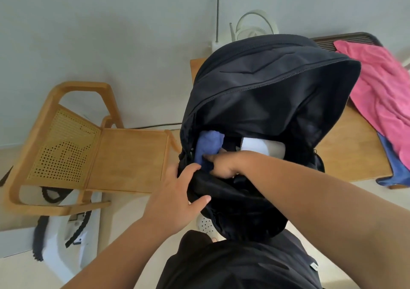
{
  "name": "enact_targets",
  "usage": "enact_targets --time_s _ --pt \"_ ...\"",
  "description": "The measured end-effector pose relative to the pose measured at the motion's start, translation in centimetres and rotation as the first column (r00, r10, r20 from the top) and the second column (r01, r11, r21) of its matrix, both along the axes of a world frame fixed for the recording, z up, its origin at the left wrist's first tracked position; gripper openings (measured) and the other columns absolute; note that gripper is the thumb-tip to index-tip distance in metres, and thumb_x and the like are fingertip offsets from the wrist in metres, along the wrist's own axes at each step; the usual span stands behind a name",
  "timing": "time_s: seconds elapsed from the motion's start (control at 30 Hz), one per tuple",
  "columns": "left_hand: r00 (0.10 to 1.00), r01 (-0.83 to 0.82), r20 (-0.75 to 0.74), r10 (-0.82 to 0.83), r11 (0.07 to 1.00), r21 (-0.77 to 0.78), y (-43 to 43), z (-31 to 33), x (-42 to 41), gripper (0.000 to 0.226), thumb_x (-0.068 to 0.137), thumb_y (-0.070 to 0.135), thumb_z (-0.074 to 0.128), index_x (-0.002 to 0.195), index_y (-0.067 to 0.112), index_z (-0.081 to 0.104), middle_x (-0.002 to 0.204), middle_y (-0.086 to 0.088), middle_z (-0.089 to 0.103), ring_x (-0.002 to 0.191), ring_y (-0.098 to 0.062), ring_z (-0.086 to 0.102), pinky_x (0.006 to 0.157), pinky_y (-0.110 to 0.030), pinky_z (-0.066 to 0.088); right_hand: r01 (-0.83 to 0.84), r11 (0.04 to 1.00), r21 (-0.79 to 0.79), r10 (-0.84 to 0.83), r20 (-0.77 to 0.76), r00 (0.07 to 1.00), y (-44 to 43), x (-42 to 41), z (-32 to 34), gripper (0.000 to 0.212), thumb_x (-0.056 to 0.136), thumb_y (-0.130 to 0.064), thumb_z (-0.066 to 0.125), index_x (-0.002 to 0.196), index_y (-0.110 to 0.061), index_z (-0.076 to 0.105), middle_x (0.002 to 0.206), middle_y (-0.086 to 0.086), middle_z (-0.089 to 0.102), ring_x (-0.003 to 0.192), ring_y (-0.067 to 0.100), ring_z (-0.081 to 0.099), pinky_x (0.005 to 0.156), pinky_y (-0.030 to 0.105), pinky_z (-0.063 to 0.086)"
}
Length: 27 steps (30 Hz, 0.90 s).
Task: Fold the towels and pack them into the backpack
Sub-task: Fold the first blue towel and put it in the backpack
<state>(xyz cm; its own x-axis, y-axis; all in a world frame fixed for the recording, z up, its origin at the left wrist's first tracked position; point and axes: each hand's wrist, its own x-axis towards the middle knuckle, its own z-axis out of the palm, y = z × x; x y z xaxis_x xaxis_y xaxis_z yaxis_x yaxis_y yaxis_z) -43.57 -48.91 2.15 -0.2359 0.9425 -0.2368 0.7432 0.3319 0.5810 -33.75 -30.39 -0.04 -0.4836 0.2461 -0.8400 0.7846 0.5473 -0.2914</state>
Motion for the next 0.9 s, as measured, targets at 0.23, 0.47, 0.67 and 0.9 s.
enact_targets --time_s 0.23,0.47,0.67,0.9 --pt "0.998 0.045 -0.032 -0.046 0.999 -0.029 0.0 0.2 -0.7 0.070 0.085 0.059 0.063 0.145 0.046 0.029 0.135 0.010 0.034 0.102 -0.012 0.050 0.087 -0.025 0.049 0.175 0.982 -0.066 -0.185 -0.200 0.962 1.4 1.6 -1.7 0.060 0.093 -0.042 0.060 0.149 -0.044 0.038 0.155 0.000 0.040 0.134 0.022 0.046 0.113 0.038 0.037" --pt "0.996 0.065 -0.063 -0.066 0.998 -0.019 0.1 0.1 -1.1 0.065 0.084 0.063 0.059 0.140 0.048 0.030 0.123 0.008 0.040 0.088 -0.012 0.056 0.081 -0.034 0.057 -0.091 0.821 0.563 0.273 -0.248 0.930 0.6 0.6 0.1 0.053 0.092 -0.046 0.055 0.142 -0.031 0.048 0.144 0.011 0.031 0.129 0.034 0.039 0.104 0.041 0.040" --pt "0.993 0.073 -0.095 -0.072 0.997 0.009 0.2 0.3 -1.1 0.064 0.086 0.045 0.069 0.143 0.044 0.039 0.142 0.000 0.033 0.116 -0.023 0.053 0.089 -0.035 0.055 -0.379 0.824 0.421 0.397 0.048 0.917 0.7 0.4 -2.1 0.090 0.095 -0.035 0.057 0.160 -0.031 -0.004 0.162 0.000 -0.033 0.150 0.030 -0.024 0.124 0.051 0.000" --pt "0.956 0.102 -0.289 -0.044 0.977 0.188 0.7 1.2 -2.0 0.042 0.080 0.041 0.064 0.118 0.024 0.068 0.129 -0.004 0.053 0.107 -0.023 0.053 0.088 -0.036 0.048 -0.249 0.886 0.391 0.328 -0.149 0.933 1.2 1.8 0.4 0.073 0.100 -0.043 0.049 0.159 -0.036 0.007 0.165 -0.004 -0.022 0.153 0.021 -0.017 0.125 0.048 0.005"
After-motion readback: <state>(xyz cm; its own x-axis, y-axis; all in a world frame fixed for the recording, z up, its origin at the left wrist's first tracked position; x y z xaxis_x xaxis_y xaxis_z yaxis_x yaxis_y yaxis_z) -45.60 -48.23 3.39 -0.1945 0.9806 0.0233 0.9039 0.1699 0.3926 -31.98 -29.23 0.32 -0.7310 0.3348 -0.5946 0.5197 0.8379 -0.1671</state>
